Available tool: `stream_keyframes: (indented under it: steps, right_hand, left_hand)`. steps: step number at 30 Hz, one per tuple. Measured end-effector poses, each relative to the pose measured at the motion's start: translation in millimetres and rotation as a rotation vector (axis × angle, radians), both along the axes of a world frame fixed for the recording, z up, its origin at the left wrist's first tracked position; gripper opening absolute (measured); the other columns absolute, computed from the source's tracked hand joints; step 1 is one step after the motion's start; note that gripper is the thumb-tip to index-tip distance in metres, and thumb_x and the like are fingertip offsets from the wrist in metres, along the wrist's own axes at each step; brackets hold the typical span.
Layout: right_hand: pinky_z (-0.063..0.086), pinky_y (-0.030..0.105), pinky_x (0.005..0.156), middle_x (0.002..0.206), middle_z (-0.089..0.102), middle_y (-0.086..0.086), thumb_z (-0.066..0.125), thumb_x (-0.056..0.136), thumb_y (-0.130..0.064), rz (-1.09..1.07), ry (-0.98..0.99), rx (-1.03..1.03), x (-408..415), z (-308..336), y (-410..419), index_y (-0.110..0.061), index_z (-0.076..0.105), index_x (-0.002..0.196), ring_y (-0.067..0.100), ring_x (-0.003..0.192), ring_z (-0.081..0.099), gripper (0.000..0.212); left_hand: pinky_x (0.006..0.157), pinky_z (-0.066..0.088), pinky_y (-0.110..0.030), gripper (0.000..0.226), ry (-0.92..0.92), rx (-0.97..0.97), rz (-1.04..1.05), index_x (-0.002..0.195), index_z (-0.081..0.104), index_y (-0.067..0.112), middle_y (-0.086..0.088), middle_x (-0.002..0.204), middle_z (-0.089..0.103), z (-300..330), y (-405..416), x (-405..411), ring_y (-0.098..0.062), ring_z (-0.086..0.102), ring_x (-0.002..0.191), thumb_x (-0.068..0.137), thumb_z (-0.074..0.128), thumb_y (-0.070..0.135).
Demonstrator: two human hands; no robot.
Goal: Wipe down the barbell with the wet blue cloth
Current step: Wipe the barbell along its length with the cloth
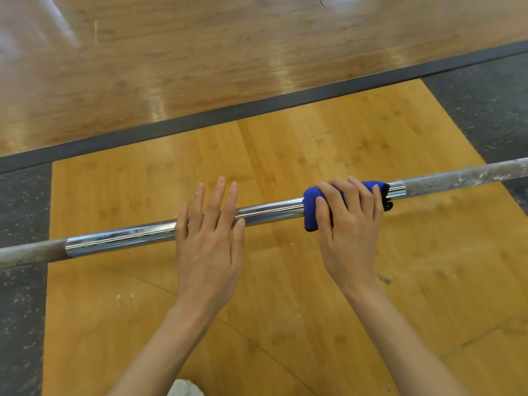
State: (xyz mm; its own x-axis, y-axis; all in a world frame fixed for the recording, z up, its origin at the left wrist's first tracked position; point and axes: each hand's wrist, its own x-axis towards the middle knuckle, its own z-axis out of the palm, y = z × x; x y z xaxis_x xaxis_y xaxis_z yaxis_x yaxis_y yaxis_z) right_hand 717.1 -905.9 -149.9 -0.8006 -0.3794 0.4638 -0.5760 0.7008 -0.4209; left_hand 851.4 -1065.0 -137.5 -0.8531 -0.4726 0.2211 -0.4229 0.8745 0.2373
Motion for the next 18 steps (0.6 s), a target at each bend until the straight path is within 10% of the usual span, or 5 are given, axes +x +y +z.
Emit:
stream_keyframes:
  steps: [8,18]
  right_hand:
    - [0.029,0.044,0.113,0.124,0.066,-0.002,0.044,0.106,-0.03,0.041,0.018,-0.009,9,4,18,-0.02,0.071,0.122,0.026,0.125,0.052,0.033]
    - [0.044,0.04,0.09,0.074,0.06,0.003,0.041,0.104,-0.04,0.149,0.051,0.182,27,14,-20,-0.014,0.062,0.075,0.027,0.077,0.055,0.044]
  left_hand:
    - [0.125,0.003,-0.04,0.054,-0.018,-0.001,-0.006,0.157,0.037,0.018,-0.004,0.166,0.027,18,-12,-9,-0.025,0.01,0.157,0.109,0.02,0.038]
    - [0.119,0.028,-0.045,0.049,-0.039,-0.088,-0.044,0.144,0.057,0.016,-0.003,0.153,0.048,7,3,-2,-0.028,0.032,0.15,0.109,0.025,0.031]
